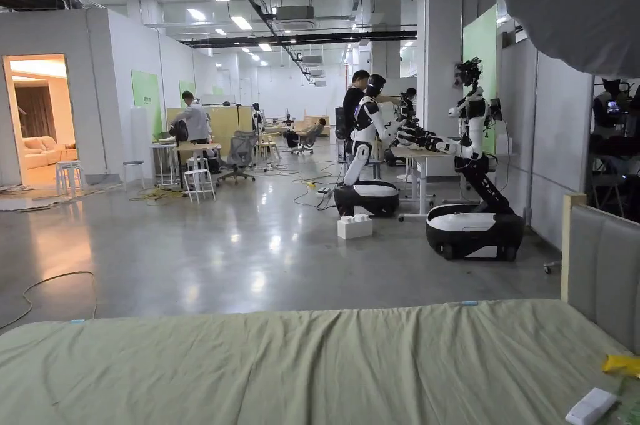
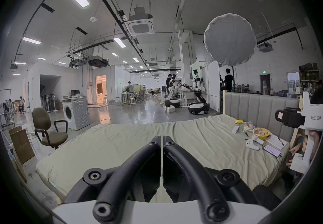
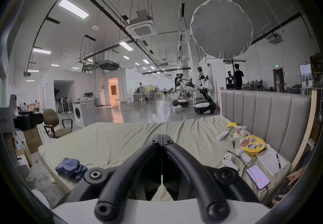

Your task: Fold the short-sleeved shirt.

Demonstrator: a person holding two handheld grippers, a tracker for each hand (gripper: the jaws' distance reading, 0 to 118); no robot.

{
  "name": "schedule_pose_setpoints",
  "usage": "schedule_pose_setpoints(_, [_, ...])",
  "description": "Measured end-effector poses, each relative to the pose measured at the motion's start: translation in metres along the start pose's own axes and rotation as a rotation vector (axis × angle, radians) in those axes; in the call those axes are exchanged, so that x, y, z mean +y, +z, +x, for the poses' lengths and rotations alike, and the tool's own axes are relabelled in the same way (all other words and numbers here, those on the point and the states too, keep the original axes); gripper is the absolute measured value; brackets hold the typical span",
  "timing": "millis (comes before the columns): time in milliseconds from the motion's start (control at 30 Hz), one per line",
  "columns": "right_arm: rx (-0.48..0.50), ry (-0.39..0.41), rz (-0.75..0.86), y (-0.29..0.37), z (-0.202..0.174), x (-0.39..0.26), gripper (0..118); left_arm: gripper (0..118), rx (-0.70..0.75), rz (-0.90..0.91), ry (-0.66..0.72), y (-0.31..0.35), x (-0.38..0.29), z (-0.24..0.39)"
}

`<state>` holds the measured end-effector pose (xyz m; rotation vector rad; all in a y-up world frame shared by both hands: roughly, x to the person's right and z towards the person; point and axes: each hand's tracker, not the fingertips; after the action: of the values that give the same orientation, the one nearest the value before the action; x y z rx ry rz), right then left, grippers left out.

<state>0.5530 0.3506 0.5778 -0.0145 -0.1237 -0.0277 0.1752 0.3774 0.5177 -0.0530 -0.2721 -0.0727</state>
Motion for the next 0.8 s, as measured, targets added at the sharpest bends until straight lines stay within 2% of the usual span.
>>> schedule_pose_setpoints(100, [-0.002,0.034,-0.018,-0.001,-0.001,-0.003,0,2,0.009,0.012,0.012,0.003,0.003,0.000])
schedule_pose_setpoints(300, [0.008,-0.012,-0.031,0.000,-0.001,-0.004,0,2,-0.007,0.025,0.023,0.004,0.004,-0.004])
schedule_pose_setpoints(533, [0.017,-0.024,-0.043,0.001,-0.004,-0.001,0,2,-0.032,0.025,0.015,0.003,0.005,-0.001])
schedule_pose_setpoints(600, [0.026,-0.004,-0.042,0.002,-0.007,-0.001,2,2,-0.028,0.025,0.012,0.003,0.007,0.001])
schedule_pose_setpoints(633, [0.028,0.008,-0.044,0.002,-0.008,0.000,8,4,-0.028,0.026,0.011,0.003,0.007,0.001])
schedule_pose_setpoints(667, [0.029,0.017,-0.042,0.001,-0.009,0.002,20,9,-0.040,0.028,0.007,0.003,0.008,0.001])
schedule_pose_setpoints(700, [0.033,0.022,-0.042,0.001,-0.009,0.004,40,20,-0.051,0.030,0.000,0.003,0.008,0.001])
schedule_pose_setpoints(733, [0.039,0.011,-0.051,0.001,-0.009,0.005,62,38,-0.054,0.032,-0.007,0.005,0.009,0.002])
schedule_pose_setpoints(767, [0.043,0.002,-0.052,0.001,-0.008,0.006,62,38,-0.049,0.038,-0.012,0.005,0.009,0.003])
schedule_pose_setpoints(800, [0.041,-0.010,-0.053,0.001,-0.008,0.006,69,44,-0.044,0.039,-0.013,0.005,0.009,0.004])
